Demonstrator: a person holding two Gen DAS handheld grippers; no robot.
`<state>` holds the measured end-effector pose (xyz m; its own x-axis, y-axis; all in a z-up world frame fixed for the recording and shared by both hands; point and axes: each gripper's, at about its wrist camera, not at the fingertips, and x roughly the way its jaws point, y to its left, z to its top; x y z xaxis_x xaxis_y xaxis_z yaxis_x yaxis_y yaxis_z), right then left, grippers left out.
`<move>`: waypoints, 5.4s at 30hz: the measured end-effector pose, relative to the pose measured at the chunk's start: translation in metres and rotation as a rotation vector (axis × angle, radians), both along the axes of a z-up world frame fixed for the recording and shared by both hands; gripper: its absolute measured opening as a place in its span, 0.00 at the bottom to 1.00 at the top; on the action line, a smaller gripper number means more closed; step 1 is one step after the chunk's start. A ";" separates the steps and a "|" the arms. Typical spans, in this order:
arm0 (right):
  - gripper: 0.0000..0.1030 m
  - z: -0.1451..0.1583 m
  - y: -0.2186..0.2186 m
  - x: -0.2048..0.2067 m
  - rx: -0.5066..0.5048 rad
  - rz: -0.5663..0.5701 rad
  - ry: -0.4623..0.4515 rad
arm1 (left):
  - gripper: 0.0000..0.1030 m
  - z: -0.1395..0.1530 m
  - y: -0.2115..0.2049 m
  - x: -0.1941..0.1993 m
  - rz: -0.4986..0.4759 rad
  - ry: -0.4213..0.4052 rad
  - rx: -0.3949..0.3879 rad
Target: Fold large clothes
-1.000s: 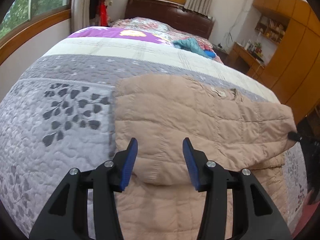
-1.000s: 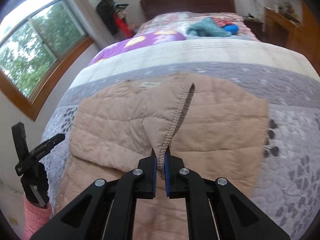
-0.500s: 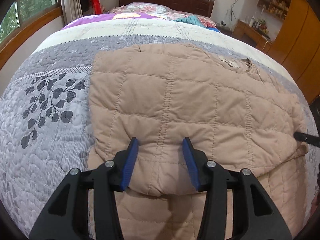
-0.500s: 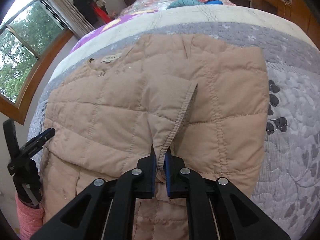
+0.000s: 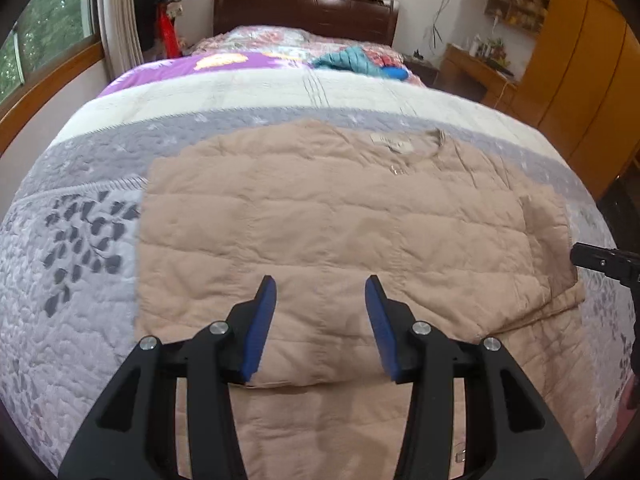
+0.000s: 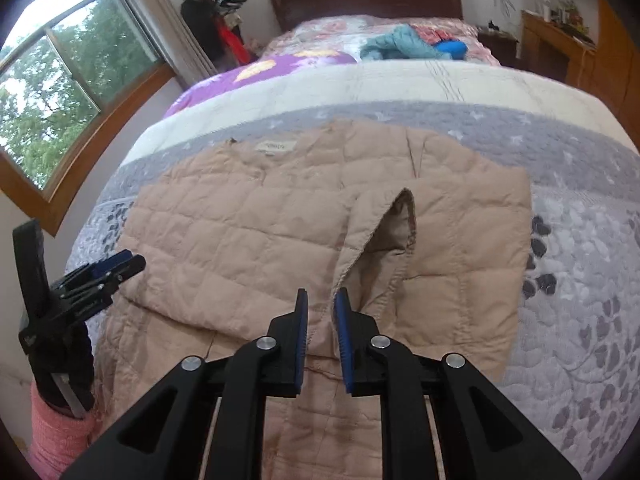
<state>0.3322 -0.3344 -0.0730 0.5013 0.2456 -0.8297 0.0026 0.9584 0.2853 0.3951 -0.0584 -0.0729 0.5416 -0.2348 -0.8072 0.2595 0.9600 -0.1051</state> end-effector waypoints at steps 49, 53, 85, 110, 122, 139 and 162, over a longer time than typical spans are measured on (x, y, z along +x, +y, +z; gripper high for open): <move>0.50 0.002 -0.031 -0.176 -0.004 0.130 -0.097 | 0.62 0.013 0.146 -0.136 0.061 0.002 0.058; 0.60 -0.013 -0.044 -0.237 -0.002 0.111 -0.070 | 0.63 -0.006 0.201 -0.189 0.153 0.073 0.031; 0.10 -0.069 -0.054 -0.322 0.181 0.060 0.038 | 0.09 -0.039 0.201 -0.275 0.116 0.137 -0.279; 0.09 -0.031 -0.062 -0.359 0.219 0.078 -0.091 | 0.08 -0.008 0.213 -0.301 0.066 0.071 -0.358; 0.09 0.054 -0.070 -0.263 0.117 0.127 -0.197 | 0.08 0.067 0.169 -0.196 -0.024 -0.089 -0.298; 0.09 0.055 -0.116 -0.066 0.189 0.017 -0.077 | 0.08 0.058 0.135 0.014 0.100 -0.061 -0.324; 0.19 -0.020 -0.179 0.038 0.525 -0.096 0.131 | 0.18 -0.015 0.146 0.123 0.169 0.234 -0.478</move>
<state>0.3703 -0.5137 -0.0927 0.4422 0.6019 -0.6650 0.1507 0.6810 0.7166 0.5181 0.0879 -0.0877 0.4226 -0.5295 -0.7356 0.0235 0.8177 -0.5751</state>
